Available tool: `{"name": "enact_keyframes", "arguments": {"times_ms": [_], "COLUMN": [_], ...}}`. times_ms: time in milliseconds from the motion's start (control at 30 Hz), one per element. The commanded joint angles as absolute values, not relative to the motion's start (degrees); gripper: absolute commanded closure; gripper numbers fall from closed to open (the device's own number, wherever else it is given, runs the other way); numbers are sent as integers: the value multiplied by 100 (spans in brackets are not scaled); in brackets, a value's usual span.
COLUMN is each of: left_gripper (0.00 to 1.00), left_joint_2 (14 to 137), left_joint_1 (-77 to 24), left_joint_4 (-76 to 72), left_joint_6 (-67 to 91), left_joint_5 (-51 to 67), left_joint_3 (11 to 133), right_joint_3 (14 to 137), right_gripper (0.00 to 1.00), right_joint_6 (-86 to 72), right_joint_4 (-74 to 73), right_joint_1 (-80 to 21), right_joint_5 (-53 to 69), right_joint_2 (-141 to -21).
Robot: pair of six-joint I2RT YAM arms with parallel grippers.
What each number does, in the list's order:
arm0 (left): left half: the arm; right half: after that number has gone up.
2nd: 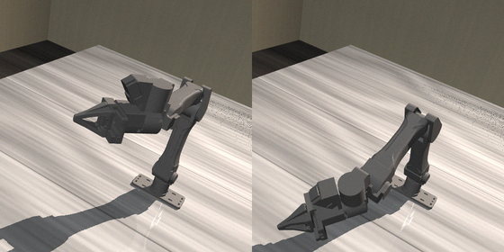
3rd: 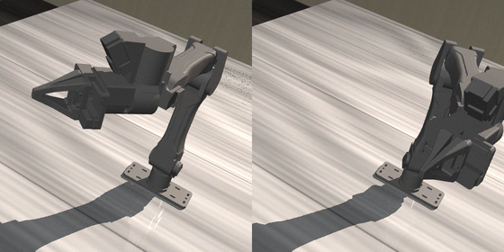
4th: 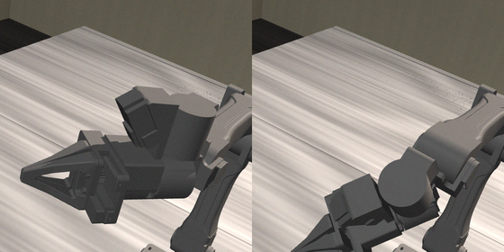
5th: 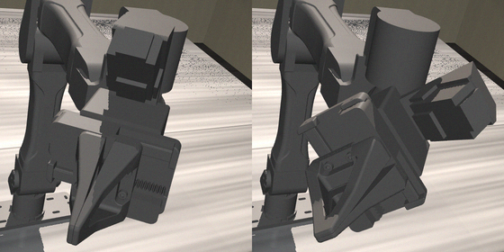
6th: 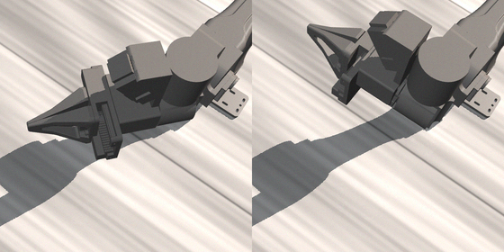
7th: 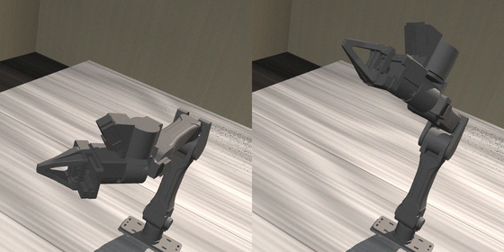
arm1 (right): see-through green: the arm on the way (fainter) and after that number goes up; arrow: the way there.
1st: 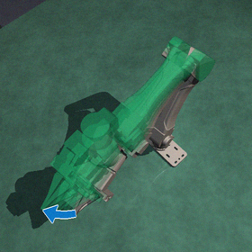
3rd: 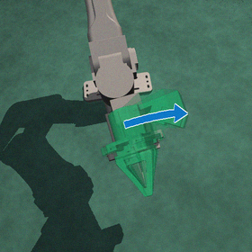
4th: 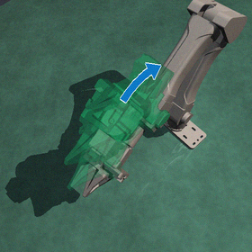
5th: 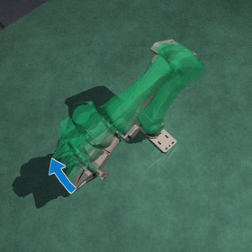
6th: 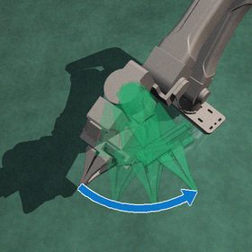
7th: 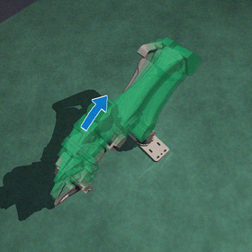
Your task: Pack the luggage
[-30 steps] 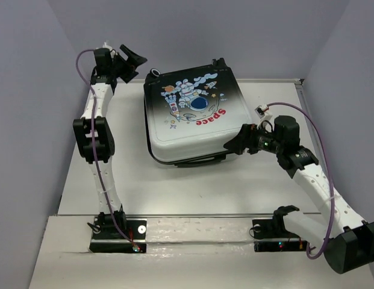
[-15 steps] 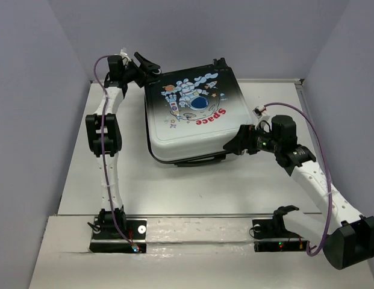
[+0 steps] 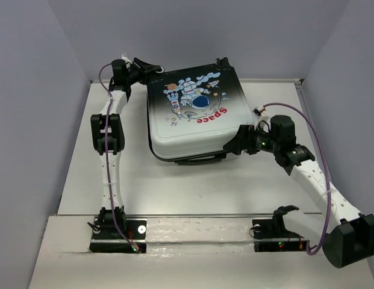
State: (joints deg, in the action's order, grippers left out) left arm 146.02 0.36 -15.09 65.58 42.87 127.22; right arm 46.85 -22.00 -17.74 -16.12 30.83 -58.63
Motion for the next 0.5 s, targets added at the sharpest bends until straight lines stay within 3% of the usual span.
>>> {"name": "enact_keyframes", "arguments": {"times_ms": [0,467], "left_gripper": [94,94], "left_joint_2": [14530,11831], "left_joint_1": [-378,-325], "left_joint_4": [-2785,-2865], "left_joint_6": [6767,6548], "left_joint_5": [4456,4201], "left_joint_3": [12659,12507], "right_joint_3": [4693,4702], "right_gripper": [0,0], "right_joint_6": [-2065,-2215], "right_joint_4": [-1301,-1151], "right_joint_1": [-1582,-1582], "right_joint_5": [2944,2979], "right_joint_2": [-5783,-5555]}}
